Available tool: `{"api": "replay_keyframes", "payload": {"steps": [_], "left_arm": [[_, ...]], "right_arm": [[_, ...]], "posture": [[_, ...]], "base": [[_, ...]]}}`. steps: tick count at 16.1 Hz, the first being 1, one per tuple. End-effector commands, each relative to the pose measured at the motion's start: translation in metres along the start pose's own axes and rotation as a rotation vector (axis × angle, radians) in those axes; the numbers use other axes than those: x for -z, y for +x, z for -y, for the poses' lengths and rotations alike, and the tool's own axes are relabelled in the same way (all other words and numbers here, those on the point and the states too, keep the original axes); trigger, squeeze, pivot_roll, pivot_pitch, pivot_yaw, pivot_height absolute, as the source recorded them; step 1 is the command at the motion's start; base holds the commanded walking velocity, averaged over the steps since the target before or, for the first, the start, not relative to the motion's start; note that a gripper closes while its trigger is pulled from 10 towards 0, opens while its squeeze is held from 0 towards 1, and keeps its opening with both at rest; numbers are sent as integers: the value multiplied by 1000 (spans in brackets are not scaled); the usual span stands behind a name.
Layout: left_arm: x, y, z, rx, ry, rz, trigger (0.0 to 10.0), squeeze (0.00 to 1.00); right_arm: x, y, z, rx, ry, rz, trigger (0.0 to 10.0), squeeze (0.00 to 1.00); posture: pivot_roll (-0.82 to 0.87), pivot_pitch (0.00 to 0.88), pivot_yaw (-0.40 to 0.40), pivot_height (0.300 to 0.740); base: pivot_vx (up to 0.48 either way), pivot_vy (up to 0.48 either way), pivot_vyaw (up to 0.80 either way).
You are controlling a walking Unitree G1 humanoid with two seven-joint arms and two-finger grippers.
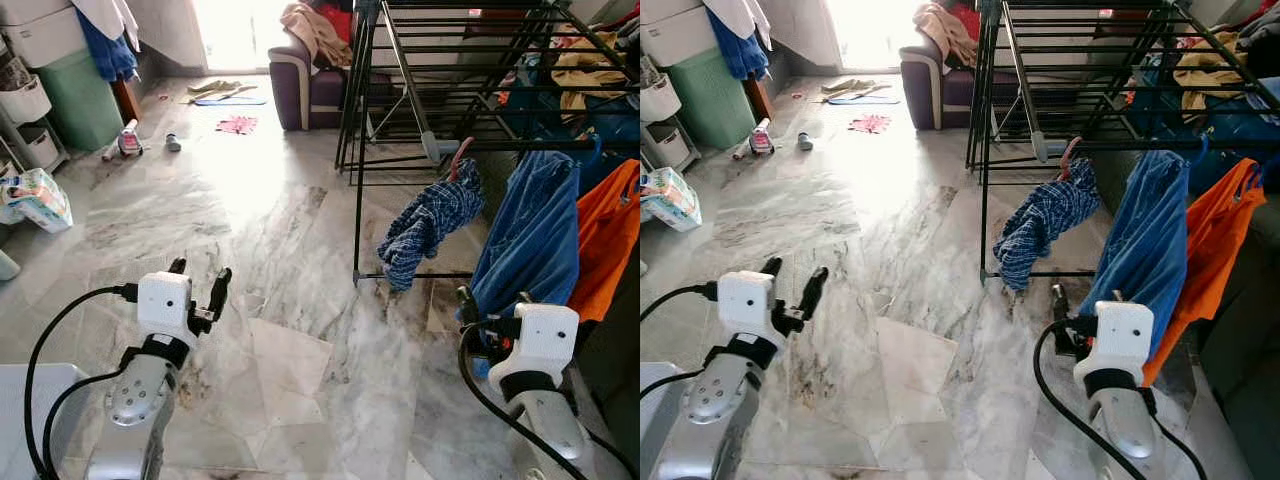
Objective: Hang hanger
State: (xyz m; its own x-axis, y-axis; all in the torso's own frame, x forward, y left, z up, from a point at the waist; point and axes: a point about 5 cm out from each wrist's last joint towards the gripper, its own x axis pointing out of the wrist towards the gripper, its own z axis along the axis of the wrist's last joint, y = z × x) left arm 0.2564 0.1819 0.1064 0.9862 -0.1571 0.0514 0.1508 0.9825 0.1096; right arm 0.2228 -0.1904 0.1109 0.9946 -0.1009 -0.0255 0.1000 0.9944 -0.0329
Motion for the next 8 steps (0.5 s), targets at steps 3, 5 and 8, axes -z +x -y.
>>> {"api": "replay_keyframes", "payload": {"steps": [3,5,8], "left_arm": [[-1,6,6,36,-37,-6,10000,0],[-5,11,13,64,-60,5,10000,0],[-6,14,19,83,-71,7,10000,0]], "right_arm": [[-4,6,2,14,20,18,10000,0],[-4,7,6,37,17,11,10000,0],[-4,7,7,41,10,7,10000,0]], "posture": [[-104,0,19,740],[-107,0,20,740],[-118,0,19,740]], "base": [[0,0,0],[0,0,0],[0,0,0]]}}
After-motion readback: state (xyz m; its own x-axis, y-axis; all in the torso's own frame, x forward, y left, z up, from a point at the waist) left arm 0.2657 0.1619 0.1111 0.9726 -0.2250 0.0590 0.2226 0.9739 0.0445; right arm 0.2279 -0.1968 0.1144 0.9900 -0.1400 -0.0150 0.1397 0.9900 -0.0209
